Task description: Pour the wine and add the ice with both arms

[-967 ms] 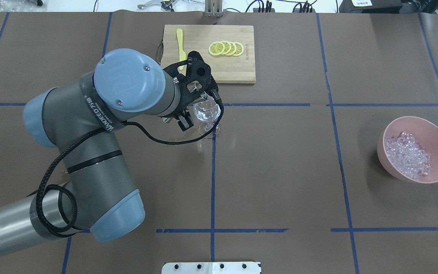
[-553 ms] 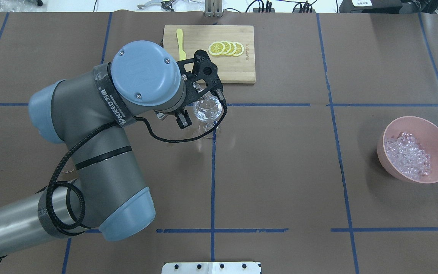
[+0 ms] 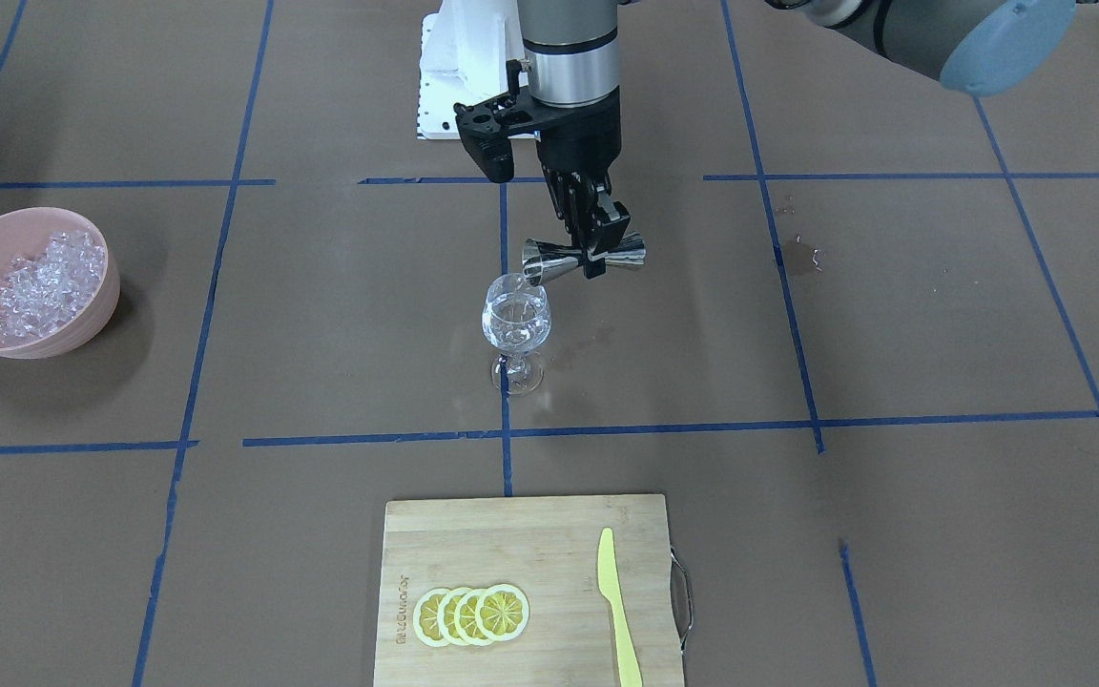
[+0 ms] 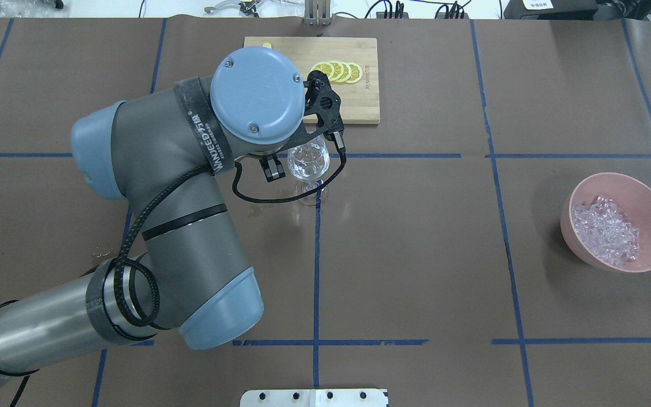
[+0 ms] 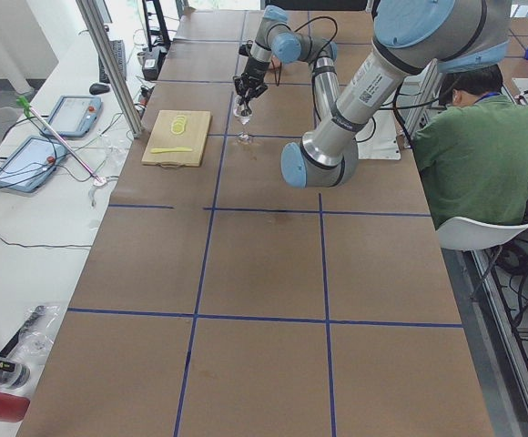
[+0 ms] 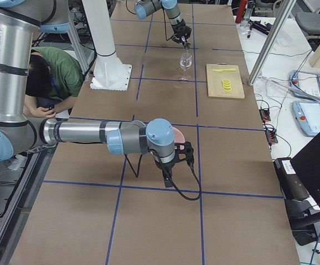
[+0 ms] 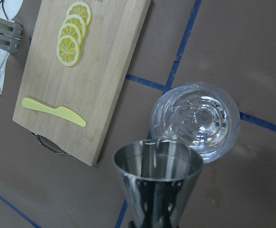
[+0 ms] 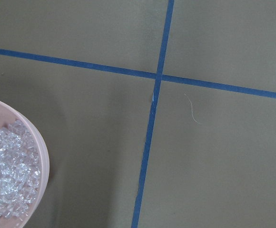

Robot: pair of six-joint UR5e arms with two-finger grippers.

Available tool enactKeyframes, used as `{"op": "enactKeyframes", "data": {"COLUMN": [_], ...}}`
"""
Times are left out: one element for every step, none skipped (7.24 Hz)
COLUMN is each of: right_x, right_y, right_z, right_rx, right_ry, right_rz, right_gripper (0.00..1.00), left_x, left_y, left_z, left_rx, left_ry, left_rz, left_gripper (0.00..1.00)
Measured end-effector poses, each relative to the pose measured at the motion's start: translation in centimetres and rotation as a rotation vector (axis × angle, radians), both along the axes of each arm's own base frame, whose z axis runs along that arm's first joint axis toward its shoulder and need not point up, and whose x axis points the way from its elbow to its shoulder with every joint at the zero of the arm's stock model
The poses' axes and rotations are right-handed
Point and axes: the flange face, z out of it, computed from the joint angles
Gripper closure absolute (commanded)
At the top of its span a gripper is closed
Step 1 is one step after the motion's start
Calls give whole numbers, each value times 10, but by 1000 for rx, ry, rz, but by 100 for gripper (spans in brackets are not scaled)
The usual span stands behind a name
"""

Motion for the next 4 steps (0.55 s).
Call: {"op": "enactKeyframes", "data": {"right_x": [0, 0, 0, 0], "right_y": [0, 0, 0, 0], "right_z": [0, 0, 0, 0], "right_rx": [0, 0, 0, -1], "right_ry": [0, 0, -1, -1], "right_rz": [0, 0, 0, 0], "right_gripper": [0, 0, 0, 0], "left_x": [2, 4, 6, 9], "left_y": [-3, -5, -7, -8], "left_z": [-2, -5, -10, -13], "left_rx": [11, 24, 34, 44], "left_ry": [-37, -75, -108, -130], "left_rz": [7, 10, 22, 34], "left_gripper": [100, 100, 100, 100]}}
